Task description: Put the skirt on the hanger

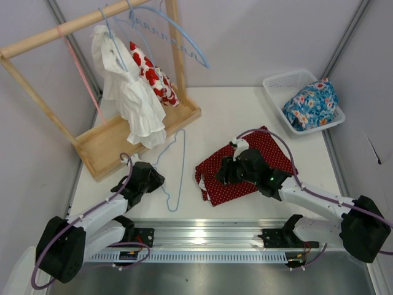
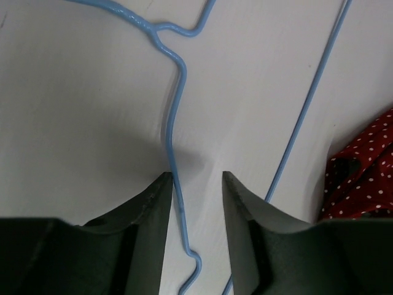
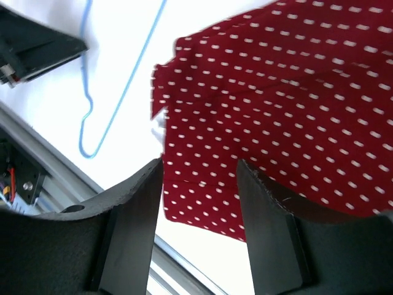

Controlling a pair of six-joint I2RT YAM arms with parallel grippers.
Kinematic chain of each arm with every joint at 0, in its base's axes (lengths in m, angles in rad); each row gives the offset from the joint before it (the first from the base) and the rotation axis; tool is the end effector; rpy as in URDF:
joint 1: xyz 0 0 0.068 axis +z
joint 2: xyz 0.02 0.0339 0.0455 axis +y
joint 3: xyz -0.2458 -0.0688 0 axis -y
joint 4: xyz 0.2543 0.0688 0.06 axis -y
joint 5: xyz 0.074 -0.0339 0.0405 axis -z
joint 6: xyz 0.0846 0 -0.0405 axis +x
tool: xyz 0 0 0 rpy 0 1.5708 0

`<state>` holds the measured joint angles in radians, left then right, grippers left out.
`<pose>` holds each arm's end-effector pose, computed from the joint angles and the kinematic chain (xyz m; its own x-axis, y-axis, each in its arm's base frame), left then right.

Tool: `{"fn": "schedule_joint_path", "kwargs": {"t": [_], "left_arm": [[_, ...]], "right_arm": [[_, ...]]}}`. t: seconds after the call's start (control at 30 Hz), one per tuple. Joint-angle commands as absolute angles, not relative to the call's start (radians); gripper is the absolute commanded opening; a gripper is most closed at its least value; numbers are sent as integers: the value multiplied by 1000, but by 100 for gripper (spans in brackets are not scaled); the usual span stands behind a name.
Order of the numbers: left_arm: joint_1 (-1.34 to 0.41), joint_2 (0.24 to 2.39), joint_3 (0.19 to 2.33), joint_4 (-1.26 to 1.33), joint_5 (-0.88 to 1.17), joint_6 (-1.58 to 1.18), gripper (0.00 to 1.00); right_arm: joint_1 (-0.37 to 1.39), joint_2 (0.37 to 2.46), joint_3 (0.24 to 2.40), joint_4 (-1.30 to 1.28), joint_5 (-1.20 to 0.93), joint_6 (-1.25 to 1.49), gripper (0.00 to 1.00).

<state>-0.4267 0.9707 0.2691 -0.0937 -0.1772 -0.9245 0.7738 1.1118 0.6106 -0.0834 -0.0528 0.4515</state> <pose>0.2103 -0.0792 0.0857 -0.6270 -0.5782 -0.5221 -0.3413 0.8063 -0.4831 0.2080 0.2094 0.1768 -0.6734 -0.0488 -0.7377 -0.4841 0.7833 0.3901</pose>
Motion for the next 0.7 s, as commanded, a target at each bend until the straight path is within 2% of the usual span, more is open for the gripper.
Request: {"fn": "schedule_joint_path", "kwargs": {"t": [0.0, 0.07, 0.1, 0.13, 0.17, 0.2, 0.3, 0.43, 0.67], "left_arm": [[-419, 997, 227, -16, -170, -931, 40], [-419, 1002, 210, 8, -167, -927, 31], [-419, 1000, 209, 49, -164, -922, 21], [-419, 999, 204, 61, -163, -917, 16], [-419, 996, 199, 70, -160, -905, 5], [-419, 979, 198, 77, -161, -896, 1], [-420, 927, 201, 63, -166, -868, 0], [-434, 737, 207, -49, -207, -851, 0], [-592, 543, 259, -248, -353, -860, 0]], "right_arm": [[822, 1155, 663, 61, -70, 456, 57], [842, 1202, 667, 103, -93, 442, 58], [862, 1222, 684, 109, -101, 422, 57], [874, 1244, 698, 112, -107, 411, 57], [885, 1267, 710, 117, -106, 397, 58], [900, 1311, 722, 118, -104, 368, 58], [940, 1394, 776, 124, -89, 348, 59], [957, 1462, 831, 153, -104, 356, 59], [963, 1540, 910, 209, -216, 356, 59]]}}
